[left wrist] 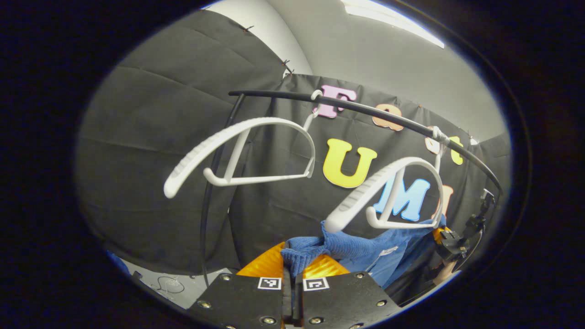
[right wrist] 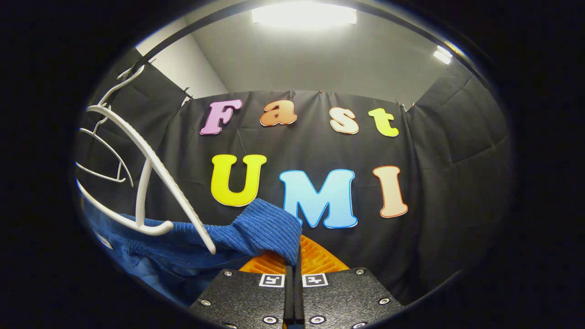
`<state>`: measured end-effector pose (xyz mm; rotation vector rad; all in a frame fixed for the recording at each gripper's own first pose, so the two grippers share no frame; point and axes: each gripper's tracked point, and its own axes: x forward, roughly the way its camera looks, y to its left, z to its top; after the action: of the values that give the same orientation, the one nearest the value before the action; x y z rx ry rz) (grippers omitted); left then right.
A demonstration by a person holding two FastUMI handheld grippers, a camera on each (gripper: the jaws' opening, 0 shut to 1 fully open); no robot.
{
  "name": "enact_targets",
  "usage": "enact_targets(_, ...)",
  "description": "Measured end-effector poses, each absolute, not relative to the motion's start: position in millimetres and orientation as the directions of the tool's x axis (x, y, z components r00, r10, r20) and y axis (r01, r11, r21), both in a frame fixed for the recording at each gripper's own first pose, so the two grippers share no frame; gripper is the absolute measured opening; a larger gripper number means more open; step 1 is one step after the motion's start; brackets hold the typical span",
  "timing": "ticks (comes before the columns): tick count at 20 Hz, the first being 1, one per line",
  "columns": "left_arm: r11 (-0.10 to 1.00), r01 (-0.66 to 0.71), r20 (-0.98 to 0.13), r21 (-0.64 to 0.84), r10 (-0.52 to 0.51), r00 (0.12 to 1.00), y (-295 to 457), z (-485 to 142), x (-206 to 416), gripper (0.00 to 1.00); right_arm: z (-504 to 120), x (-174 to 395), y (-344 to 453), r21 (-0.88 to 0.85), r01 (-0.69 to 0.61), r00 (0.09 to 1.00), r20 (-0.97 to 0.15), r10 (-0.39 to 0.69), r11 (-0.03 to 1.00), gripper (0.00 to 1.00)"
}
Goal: Grasp the clothes on the hanger with both hands and then place them into the laundry hamper below.
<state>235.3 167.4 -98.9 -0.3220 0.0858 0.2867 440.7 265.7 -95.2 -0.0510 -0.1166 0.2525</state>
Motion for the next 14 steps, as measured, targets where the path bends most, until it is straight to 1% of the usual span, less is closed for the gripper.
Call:
enact_targets(4, 0.898, -0.321, -0.175, -0.301, 0.279, 0.944, 156, -118, 216, 0.02, -114, 420, 255, -0.026, -0.274, 0.961, 0.042, 0.275, 0.961, 0.0)
enact_targets(8, 0.895, -0.334, -0.227, -0.295, 0.274, 0.935, 142, -149, 192, 0.02, -122, 380, 243, 0.011, -0.322, 0.947, -0.003, 0.322, 0.947, 0.0)
enact_targets(12, 0.908, -0.306, -0.298, -0.286, 0.22, 0.929, 129, -183, 171, 0.02, -131, 347, 232, 0.03, -0.317, 0.945, -0.073, 0.319, 0.948, 0.0)
enact_targets(14, 0.912, -0.275, -0.309, -0.304, 0.179, 0.934, 123, -188, 163, 0.02, -133, 323, 231, 0.046, -0.315, 0.942, -0.103, 0.318, 0.948, 0.0)
